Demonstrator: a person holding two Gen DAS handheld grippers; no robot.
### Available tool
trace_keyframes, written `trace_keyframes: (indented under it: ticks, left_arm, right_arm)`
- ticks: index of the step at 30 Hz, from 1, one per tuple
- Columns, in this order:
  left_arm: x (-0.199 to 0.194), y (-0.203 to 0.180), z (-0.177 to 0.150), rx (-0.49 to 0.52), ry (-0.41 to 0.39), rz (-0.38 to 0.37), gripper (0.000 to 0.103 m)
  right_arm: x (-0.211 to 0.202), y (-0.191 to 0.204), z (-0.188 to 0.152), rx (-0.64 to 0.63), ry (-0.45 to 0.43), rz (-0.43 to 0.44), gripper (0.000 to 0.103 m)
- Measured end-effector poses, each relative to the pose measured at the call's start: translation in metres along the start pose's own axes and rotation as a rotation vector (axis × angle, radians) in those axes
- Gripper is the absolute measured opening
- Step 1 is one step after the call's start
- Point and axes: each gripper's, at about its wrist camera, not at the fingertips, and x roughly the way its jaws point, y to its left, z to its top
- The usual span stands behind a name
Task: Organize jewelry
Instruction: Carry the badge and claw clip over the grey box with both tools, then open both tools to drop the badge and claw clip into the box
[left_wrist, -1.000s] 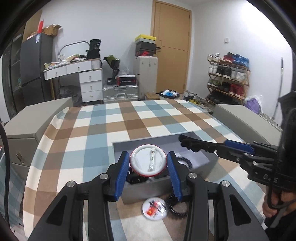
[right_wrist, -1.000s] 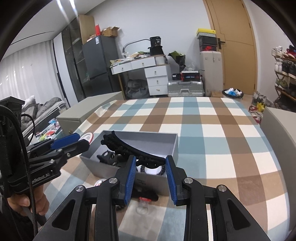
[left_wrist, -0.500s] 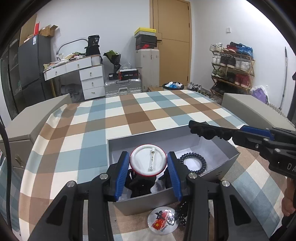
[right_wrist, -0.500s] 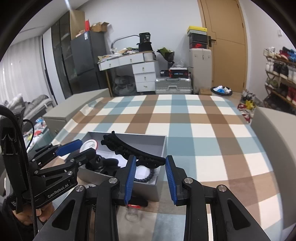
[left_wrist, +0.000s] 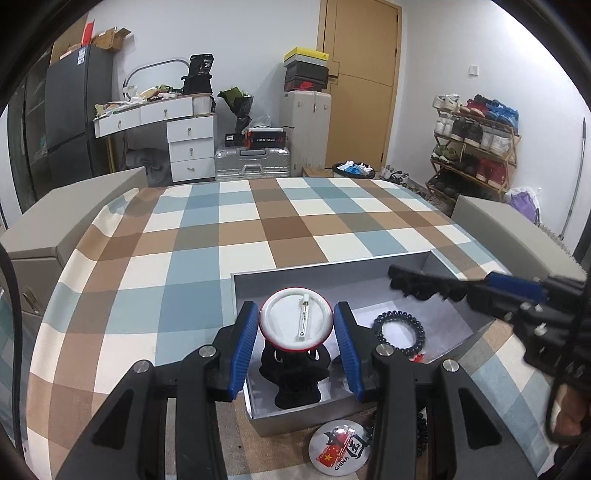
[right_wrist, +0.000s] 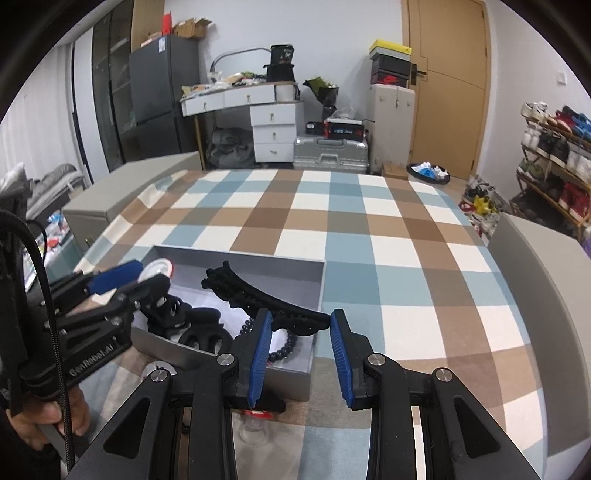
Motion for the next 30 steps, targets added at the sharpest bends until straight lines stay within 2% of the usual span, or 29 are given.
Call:
trace_keyframes:
  ticks: [7,30]
  left_arm:
    - [-0.001,-0.001,-0.001,0.004,-0.003,-0.001,0.036]
    - [0.003,-0.003,-0.003,0.010,0.002,0.012,0.037]
  right_arm:
    - [0.008,0.009,0.002,-0.028,0.029,-0.032,0.031]
    - [0.013,0.007,0.004,-0.024,0.038,-0.025,0.032]
